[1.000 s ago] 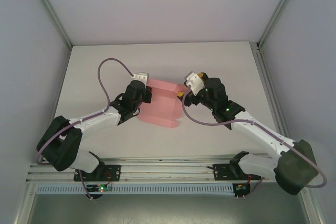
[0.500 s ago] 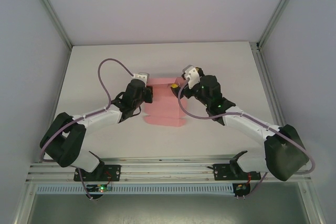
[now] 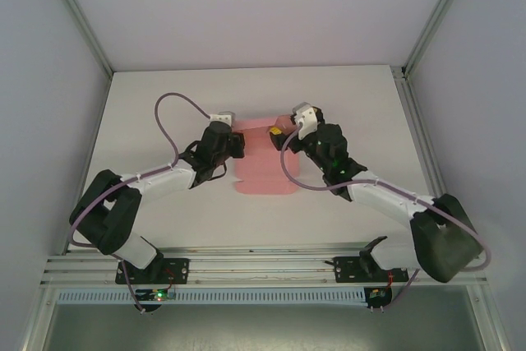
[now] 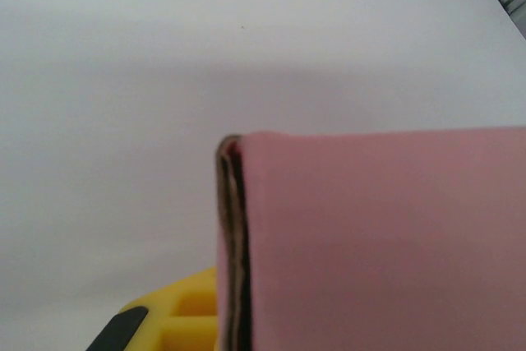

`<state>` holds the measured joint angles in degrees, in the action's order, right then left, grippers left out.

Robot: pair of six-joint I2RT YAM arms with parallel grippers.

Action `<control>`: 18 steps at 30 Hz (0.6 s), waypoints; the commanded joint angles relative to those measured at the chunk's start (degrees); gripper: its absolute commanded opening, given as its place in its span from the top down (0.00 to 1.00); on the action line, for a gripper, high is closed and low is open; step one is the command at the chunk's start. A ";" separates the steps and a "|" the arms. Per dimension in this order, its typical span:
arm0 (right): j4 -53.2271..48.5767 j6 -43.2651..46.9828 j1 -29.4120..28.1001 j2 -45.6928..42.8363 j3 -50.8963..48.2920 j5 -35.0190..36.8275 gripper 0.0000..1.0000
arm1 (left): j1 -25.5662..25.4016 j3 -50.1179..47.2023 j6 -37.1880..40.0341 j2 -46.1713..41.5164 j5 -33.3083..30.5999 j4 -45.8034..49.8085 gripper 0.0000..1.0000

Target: Assemble paper box

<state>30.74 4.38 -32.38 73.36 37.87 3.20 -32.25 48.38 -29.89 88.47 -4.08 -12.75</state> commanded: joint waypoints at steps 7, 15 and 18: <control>-13.23 -12.75 1.53 -24.46 -7.50 3.43 0.02 | 4.63 2.12 -4.97 -2.94 1.88 4.37 1.00; -22.16 -29.95 13.27 -30.49 -9.91 -8.75 0.20 | 6.54 -2.59 -5.95 -10.73 1.36 2.74 1.00; -10.23 -40.15 18.12 -25.46 -12.02 -23.74 0.26 | 6.63 -3.84 -5.09 -12.41 3.16 1.30 1.00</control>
<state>13.52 -22.70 -17.12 44.16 27.99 -5.48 -25.85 45.91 -34.81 77.71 -2.09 -9.43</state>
